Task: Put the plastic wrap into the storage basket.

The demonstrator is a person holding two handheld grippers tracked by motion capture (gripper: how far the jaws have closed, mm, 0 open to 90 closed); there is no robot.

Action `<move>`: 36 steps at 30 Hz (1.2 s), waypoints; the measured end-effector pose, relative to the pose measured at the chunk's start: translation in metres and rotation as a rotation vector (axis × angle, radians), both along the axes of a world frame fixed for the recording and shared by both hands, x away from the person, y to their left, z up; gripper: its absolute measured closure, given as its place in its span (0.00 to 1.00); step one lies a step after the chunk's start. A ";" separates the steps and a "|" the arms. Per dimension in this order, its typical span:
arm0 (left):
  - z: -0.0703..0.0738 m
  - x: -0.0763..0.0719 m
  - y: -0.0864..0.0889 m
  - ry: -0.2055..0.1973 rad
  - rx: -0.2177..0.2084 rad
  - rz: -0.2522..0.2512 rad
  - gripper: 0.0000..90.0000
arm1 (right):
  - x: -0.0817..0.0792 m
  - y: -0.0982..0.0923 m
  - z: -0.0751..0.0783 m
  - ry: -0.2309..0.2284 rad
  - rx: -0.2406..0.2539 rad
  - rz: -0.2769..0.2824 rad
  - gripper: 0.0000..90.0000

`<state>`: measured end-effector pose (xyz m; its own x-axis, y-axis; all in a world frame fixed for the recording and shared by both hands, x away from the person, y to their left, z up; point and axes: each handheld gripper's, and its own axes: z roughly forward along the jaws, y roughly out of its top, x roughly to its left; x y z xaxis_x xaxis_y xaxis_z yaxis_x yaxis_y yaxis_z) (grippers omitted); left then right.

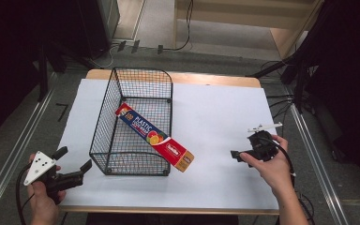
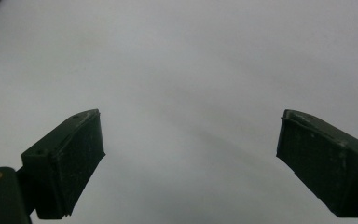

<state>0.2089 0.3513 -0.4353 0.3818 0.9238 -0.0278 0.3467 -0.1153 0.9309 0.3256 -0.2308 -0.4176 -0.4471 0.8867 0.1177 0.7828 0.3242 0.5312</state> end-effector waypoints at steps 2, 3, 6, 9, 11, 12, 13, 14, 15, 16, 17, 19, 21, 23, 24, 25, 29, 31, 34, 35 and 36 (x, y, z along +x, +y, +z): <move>0.000 0.000 0.000 0.001 0.000 -0.001 0.04 | -0.005 -0.007 -0.005 -0.014 0.016 -0.023 0.09; 0.000 0.000 0.000 0.001 0.000 -0.001 0.04 | -0.008 -0.011 -0.006 -0.018 0.025 -0.029 0.09; 0.000 0.000 -0.001 0.001 0.002 -0.002 0.04 | -0.015 -0.020 -0.010 -0.046 0.038 -0.042 0.09; 0.000 0.000 -0.001 0.002 0.005 -0.001 0.04 | -0.025 -0.033 -0.013 -0.087 0.067 -0.056 0.09; 0.000 0.000 -0.002 0.003 0.009 -0.003 0.04 | -0.027 -0.036 -0.014 -0.096 0.074 -0.060 0.09; -0.001 0.000 -0.002 0.002 0.010 -0.004 0.04 | -0.032 -0.042 -0.017 -0.119 0.086 -0.073 0.09; -0.001 0.000 -0.002 0.002 0.010 -0.004 0.04 | -0.032 -0.042 -0.017 -0.119 0.086 -0.073 0.09; 0.000 0.000 -0.002 0.005 0.015 -0.003 0.04 | -0.034 -0.044 -0.018 -0.126 0.091 -0.074 0.09; 0.000 0.000 -0.002 0.006 0.014 -0.003 0.04 | -0.039 -0.050 -0.022 -0.136 0.105 -0.089 0.09; 0.000 0.000 -0.002 0.006 0.013 -0.004 0.04 | -0.041 -0.053 -0.024 -0.145 0.109 -0.088 0.09; 0.000 0.000 -0.002 0.004 0.007 -0.003 0.04 | -0.043 -0.055 -0.025 -0.148 0.113 -0.093 0.09; 0.000 0.000 -0.002 0.004 0.006 -0.003 0.04 | -0.048 -0.060 -0.030 -0.155 0.126 -0.105 0.09; 0.000 -0.001 -0.002 0.006 0.007 -0.001 0.04 | -0.051 -0.064 -0.032 -0.164 0.126 -0.111 0.09; 0.000 -0.001 -0.002 0.006 0.006 -0.002 0.04 | -0.058 -0.071 -0.038 -0.181 0.140 -0.119 0.09; 0.000 -0.001 -0.002 0.005 0.004 -0.002 0.04 | -0.060 -0.073 -0.040 -0.189 0.143 -0.122 0.09; 0.000 -0.001 -0.002 0.005 0.004 -0.002 0.04 | -0.060 -0.073 -0.040 -0.189 0.143 -0.122 0.09; 0.000 0.000 -0.003 0.006 0.004 -0.003 0.04 | -0.070 -0.085 -0.047 -0.211 0.161 -0.143 0.08; 0.000 0.000 -0.003 0.008 0.008 -0.007 0.04 | -0.076 -0.092 -0.050 -0.233 0.197 -0.153 0.08; 0.000 0.001 -0.003 0.010 0.011 -0.004 0.04 | -0.082 -0.099 -0.051 -0.266 0.219 -0.160 0.08; 0.000 0.001 -0.003 0.010 0.011 -0.006 0.04 | -0.083 -0.101 -0.051 -0.277 0.222 -0.161 0.08; -0.001 0.001 -0.003 0.010 0.010 -0.006 0.04 | -0.086 -0.107 -0.050 -0.305 0.238 -0.174 0.09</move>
